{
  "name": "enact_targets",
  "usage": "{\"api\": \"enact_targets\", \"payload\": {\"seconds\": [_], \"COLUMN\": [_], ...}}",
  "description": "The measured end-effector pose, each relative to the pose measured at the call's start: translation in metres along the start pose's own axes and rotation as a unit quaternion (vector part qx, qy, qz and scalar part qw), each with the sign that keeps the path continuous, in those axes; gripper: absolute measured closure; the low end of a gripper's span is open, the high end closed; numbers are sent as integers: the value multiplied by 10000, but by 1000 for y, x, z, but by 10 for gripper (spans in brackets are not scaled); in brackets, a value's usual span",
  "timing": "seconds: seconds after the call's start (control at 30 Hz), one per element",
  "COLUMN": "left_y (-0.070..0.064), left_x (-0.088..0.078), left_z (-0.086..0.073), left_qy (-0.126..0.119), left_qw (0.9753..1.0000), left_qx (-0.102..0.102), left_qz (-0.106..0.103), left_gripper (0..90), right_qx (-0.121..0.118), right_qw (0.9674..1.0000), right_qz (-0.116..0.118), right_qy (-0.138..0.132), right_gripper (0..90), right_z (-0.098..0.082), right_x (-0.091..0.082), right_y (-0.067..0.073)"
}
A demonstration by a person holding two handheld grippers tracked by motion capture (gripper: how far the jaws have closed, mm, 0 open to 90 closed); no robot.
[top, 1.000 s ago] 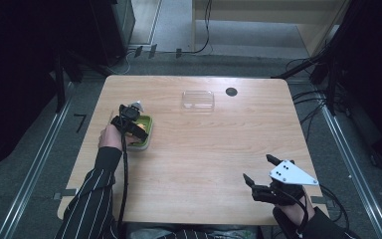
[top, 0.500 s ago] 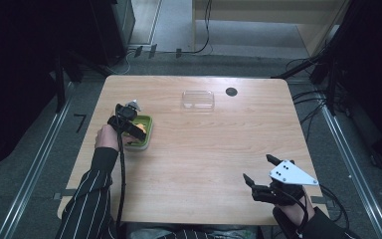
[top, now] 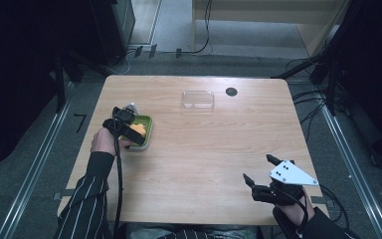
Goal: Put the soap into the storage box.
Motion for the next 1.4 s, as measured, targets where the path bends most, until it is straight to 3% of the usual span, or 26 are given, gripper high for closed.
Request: {"api": "enact_targets", "payload": {"seconds": [0.73,1.1,1.4], "left_y": [-13,-27,-31], "left_x": [-11,-10,-12], "left_z": [-37,-61,-81], "left_qy": [119,320,362], "left_qw": [9998,9987,9984], "left_qx": [113,357,386], "left_qz": [-93,-156,-182], "left_gripper": [0,0,0], "right_qx": [15,18,20], "right_qw": [10000,10000,10000], "right_qz": [-7,-4,-10], "right_qy": [-21,-26,-36], "right_gripper": [136,136,136], "right_z": [0,0,0], "right_x": [-1,-1,-1], "right_y": [0,0,1]}}
Point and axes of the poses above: each handheld gripper's, and its own axes: x roughly forward along the jaws, z roughly out of its top, y roughly to its left, the point moved 6 cm from there along x, roughly forward along the jaws, and after that the axes turned 13 degrees about z, right-handed, at the moved point
